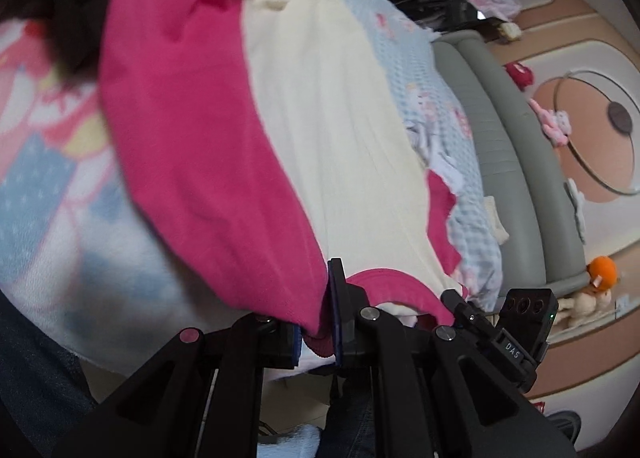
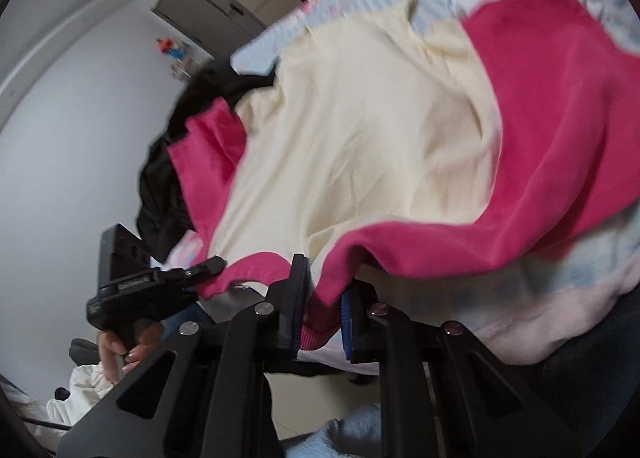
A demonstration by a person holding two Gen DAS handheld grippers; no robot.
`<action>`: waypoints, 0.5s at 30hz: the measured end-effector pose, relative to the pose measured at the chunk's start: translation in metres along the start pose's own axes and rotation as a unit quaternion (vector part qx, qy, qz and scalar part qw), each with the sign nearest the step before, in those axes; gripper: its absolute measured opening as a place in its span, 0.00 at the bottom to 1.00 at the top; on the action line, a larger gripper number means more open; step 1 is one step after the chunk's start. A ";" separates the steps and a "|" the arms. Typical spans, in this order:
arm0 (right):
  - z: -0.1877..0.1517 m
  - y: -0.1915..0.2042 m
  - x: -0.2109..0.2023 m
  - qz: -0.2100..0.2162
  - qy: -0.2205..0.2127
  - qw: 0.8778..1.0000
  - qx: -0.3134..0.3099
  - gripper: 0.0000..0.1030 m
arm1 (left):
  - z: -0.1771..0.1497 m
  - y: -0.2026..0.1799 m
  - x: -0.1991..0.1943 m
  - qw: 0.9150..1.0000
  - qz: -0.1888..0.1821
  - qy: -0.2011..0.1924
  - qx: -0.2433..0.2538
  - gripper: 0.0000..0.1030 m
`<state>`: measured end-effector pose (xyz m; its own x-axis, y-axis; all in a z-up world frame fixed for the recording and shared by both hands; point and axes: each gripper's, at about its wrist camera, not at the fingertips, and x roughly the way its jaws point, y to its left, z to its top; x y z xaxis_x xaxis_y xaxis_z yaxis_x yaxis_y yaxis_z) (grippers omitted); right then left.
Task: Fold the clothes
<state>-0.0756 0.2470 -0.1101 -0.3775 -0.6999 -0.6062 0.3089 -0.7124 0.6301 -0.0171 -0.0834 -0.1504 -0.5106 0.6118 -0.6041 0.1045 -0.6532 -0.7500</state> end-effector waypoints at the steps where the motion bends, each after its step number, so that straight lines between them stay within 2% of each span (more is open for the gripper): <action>1: 0.001 -0.001 -0.003 -0.001 -0.001 1.000 0.004 0.13 | 0.000 -0.003 0.002 1.000 0.003 0.001 0.003 0.11; 4: -0.002 -0.009 -0.001 -0.012 0.015 1.000 0.018 0.12 | -0.004 -0.002 0.009 1.000 0.020 0.013 0.005 0.11; 7: -0.016 -0.024 0.014 -0.046 0.062 0.996 0.044 0.11 | -0.011 0.011 0.023 0.997 0.066 0.044 -0.001 0.11; 9: -0.023 -0.028 0.019 -0.066 0.084 0.993 0.049 0.11 | -0.016 0.015 0.028 0.995 0.081 0.055 0.001 0.11; 13: -0.027 -0.020 0.018 -0.102 0.101 0.989 0.026 0.10 | -0.015 0.016 0.017 0.997 0.061 0.049 0.002 0.14; 15: -0.026 -0.018 0.011 -0.086 0.089 0.992 0.027 0.10 | -0.014 0.017 0.009 0.998 0.050 0.044 0.004 0.14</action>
<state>-0.0629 0.2506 -0.1402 -0.2592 -0.5701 -0.7796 0.2046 -0.8213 0.5326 -0.0084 -0.0828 -0.1726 -0.4215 0.5805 -0.6967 0.1442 -0.7156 -0.6835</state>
